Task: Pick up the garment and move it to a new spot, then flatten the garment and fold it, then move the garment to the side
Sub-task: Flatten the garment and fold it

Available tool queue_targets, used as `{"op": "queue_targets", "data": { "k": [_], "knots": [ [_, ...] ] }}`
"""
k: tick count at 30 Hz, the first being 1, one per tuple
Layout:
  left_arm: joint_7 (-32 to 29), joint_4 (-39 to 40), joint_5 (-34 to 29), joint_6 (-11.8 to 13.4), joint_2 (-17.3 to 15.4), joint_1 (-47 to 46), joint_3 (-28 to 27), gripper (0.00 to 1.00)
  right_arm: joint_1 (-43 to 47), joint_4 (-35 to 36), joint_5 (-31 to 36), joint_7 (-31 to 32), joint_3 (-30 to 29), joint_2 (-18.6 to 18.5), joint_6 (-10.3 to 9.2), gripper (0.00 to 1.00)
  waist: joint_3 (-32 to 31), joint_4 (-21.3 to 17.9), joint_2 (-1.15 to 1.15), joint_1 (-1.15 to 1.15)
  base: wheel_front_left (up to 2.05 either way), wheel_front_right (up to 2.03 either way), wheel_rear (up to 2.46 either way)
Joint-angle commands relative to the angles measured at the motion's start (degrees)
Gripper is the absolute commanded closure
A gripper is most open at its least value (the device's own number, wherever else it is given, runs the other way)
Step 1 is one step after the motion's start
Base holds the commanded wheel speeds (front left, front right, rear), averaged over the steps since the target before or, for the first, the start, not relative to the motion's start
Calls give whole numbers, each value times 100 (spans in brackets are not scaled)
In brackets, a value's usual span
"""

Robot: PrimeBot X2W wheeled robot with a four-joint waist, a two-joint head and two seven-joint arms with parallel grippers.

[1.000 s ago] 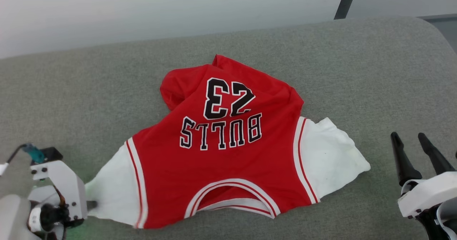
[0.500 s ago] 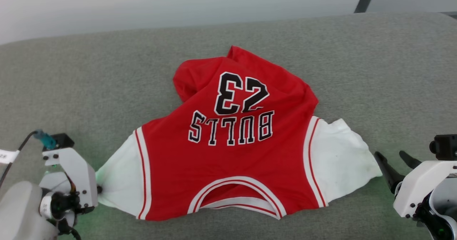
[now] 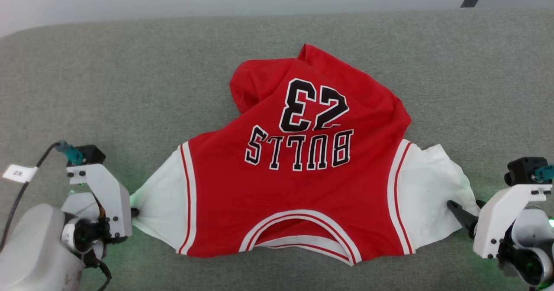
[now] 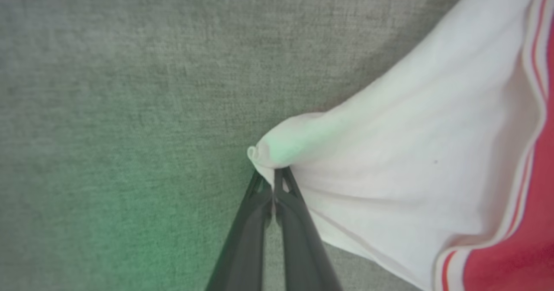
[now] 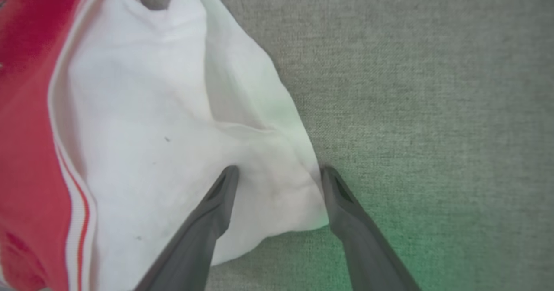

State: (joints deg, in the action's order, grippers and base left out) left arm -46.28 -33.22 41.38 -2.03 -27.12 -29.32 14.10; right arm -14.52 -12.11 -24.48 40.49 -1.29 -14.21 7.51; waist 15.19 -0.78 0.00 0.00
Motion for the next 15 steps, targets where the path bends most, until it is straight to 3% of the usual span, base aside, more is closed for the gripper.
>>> {"op": "queue_targets", "data": {
  "k": [1,2,3,10,15],
  "knots": [
    [180,-192,-24,14,310,45,143,100,44,-183,-52,96,85,62,-4,0,13,9,0,0,0,0,0],
    [191,-208,-22,3,317,18,147,100,20,-284,-60,148,125,60,-4,46,20,10,0,0,0,0,0],
    [201,-224,-22,-11,325,-9,154,100,-19,-366,-65,164,180,32,-4,100,27,16,0,0,0,0,0],
    [233,-381,-2,-64,341,-112,192,100,-291,-776,-272,389,270,-21,-2,100,26,13,0,0,0,0,0],
    [104,-361,0,-133,299,-307,247,100,-602,-636,-621,603,245,-151,-3,100,-119,31,0,0,0,0,0]
  ]
}}
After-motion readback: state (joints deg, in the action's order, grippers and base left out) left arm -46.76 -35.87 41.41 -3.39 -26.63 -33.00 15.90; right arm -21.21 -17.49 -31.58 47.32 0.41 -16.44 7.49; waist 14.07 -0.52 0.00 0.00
